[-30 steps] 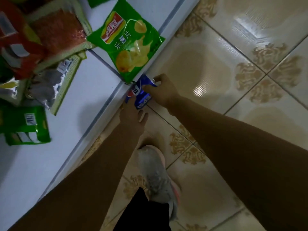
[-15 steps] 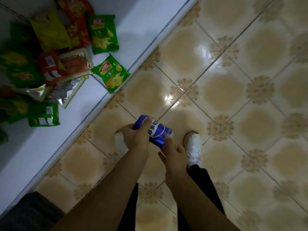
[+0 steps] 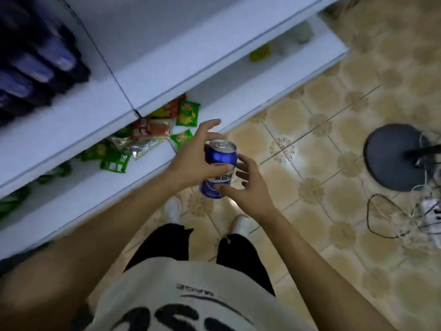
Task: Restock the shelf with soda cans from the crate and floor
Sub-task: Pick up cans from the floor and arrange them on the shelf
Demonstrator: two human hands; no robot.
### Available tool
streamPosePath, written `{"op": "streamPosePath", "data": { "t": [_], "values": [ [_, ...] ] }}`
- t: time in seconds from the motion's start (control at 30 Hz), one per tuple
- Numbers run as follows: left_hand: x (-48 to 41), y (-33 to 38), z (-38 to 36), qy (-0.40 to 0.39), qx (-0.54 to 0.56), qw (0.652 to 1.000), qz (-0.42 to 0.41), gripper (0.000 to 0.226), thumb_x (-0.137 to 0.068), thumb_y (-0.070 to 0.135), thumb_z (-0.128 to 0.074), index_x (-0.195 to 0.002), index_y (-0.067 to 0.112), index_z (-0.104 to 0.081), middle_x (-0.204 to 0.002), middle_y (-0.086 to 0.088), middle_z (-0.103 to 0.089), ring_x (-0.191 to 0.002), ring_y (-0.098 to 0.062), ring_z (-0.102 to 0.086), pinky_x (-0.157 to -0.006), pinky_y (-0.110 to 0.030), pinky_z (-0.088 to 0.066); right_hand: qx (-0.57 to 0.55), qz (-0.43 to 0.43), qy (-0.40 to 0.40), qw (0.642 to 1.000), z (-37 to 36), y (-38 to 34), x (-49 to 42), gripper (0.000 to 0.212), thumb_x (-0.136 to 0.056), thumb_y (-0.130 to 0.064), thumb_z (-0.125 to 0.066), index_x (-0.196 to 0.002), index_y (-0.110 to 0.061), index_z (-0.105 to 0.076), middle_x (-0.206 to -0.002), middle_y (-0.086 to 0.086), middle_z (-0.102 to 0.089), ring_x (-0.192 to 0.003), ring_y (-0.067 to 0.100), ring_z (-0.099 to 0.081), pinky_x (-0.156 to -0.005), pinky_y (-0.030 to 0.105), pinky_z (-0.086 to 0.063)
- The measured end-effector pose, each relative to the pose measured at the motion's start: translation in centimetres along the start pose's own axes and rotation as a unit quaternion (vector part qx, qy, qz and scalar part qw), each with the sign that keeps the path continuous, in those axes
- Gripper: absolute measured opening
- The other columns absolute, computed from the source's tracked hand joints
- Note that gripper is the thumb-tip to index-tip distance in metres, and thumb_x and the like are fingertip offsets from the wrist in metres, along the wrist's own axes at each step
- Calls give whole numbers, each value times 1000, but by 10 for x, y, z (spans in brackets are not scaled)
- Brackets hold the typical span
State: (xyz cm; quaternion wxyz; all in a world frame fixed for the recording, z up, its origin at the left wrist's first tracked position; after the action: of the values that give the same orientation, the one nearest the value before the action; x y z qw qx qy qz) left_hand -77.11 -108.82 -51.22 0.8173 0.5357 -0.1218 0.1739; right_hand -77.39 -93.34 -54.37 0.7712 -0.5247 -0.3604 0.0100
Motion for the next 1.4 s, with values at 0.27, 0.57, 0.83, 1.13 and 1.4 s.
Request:
{"op": "streamPosePath", "data": {
  "t": [0.27,0.57,0.83,1.13,1.4],
  "values": [
    [87,131,63,97,83,985,-118,65,-66,31,-86,-120,43,-51,-126,14,-60,-114,-2,-58,-96,-31,-51,-43,191,-68,978,21,-130,61,76,-67,-6,-82,-130,-24,-42,-119,-5,-60,-99,13,-65,-78,30,-58],
    [167,112,79,209,711,665,88,58,-95,45,-46,-136,4,-45,-133,-20,-54,-125,-31,-50,-110,-42,-35,11,315,-115,942,17,-259,91,73,-66,1,-82,-123,-27,-45,-112,-4,-62,-94,7,-65,-68,16,-52],
    [184,153,164,201,774,600,-24,63,-85,43,-55,-121,-8,-57,-123,-23,-62,-120,-31,-56,-105,-38,-41,73,405,-177,894,-64,-350,97,79,-65,-21,-81,-132,-36,-41,-118,-15,-61,-106,4,-62,-90,31,-54],
    [164,169,349,283,573,757,-134,47,-90,34,-55,-126,5,-56,-126,-15,-63,-117,-24,-59,-101,-34,-45,69,495,-107,860,-161,-507,66,73,-67,-14,-84,-124,-28,-39,-106,-18,-58,-95,-3,-59,-72,9,-52],
    [140,127,441,329,-409,851,9,95,-71,70,-64,-148,30,-25,-154,7,-25,-139,-15,-24,-108,-34,-31,136,443,-23,886,-224,-553,-37,84,-69,-10,-82,-136,-16,-32,-123,0,-54,-105,15,-56,-91,35,-51]
  ]
}}
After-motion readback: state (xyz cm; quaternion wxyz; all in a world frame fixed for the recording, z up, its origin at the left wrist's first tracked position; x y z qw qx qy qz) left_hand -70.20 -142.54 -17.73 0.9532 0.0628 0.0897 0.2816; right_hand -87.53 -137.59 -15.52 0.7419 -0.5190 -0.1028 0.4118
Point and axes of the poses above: each hand's wrist, its own x-axis away from the middle knuckle, its own z-axis out of the back of the hand, y = z × x, the point moved 4 cm from there along -x, towards the middle knuckle
